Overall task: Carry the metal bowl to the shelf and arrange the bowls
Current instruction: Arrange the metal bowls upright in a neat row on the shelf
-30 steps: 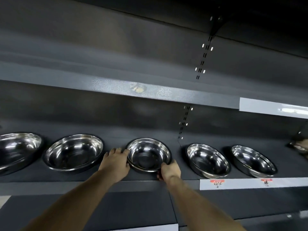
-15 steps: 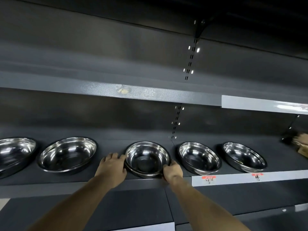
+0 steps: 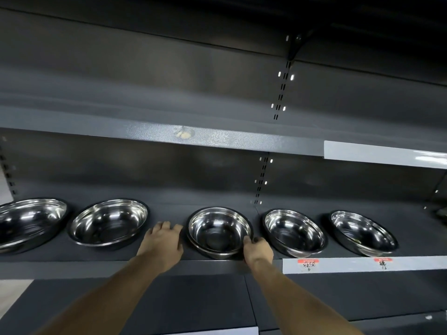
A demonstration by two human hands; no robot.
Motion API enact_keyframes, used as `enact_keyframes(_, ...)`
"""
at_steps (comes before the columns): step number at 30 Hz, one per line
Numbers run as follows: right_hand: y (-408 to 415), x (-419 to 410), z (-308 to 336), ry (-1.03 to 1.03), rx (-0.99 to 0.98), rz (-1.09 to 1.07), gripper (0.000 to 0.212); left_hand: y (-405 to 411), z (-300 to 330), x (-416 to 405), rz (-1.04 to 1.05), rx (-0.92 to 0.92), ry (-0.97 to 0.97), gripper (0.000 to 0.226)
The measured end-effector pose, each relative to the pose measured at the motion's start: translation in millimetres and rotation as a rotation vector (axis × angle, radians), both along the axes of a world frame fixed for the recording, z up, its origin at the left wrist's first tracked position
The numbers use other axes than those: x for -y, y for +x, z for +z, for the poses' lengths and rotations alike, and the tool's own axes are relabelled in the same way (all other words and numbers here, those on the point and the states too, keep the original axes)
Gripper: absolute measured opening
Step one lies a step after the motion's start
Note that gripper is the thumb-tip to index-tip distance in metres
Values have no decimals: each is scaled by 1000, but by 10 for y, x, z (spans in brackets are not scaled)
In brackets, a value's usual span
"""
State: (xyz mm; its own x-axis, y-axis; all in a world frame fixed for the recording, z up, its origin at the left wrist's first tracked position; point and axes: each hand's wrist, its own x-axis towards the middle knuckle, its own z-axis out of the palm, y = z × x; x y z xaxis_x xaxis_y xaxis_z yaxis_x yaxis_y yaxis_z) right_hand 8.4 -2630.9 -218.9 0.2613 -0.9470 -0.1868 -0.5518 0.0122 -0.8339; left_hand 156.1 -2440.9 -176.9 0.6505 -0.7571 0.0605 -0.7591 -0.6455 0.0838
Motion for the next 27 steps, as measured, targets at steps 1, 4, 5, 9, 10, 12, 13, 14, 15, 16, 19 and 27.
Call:
enact_keyframes(1, -24, -2, 1, -3, -11, -8, 46, -2, 6, -8, 7, 4, 1, 55)
enact_keyframes(4, -70, -3, 28, -26, -52, 8, 46, -8, 29, -20, 26, 4, -3, 54)
enact_keyframes(5, -70, -5, 32, -30, -62, 34, 43, -14, 37, -24, 30, 1, -7, 54)
enact_keyframes(9, -43, -44, 42, -36, -104, 114, 40, -51, 60, -44, 42, -2, -10, 54)
enact_keyframes(10, -41, -56, 45, -34, -110, 123, 41, -62, 66, -55, 48, -1, -8, 54)
enact_keyframes(12, -39, -71, 51, -26, -109, 127, 41, -83, 76, -83, 60, 0, -4, 54)
enact_keyframes(13, -35, -70, 50, -24, -105, 126, 41, -91, 80, -100, 68, 1, -2, 53)
enact_keyframes(14, -33, -69, 51, -24, -105, 128, 40, -98, 82, -117, 76, 0, 1, 52)
enact_keyframes(15, -35, -66, 55, -24, -113, 134, 40, -103, 83, -133, 84, -1, 3, 51)
enact_keyframes(16, -37, -70, 60, -24, -122, 137, 40, -110, 82, -150, 92, -1, 5, 51)
enact_keyframes(19, -50, -122, 95, -67, -143, 84, 52, -122, 71, -203, 104, 0, 10, 52)
enact_keyframes(27, 425, -633, 299, -228, 22, 222, 45, 98, 60, -401, 118, 4, -3, 54)
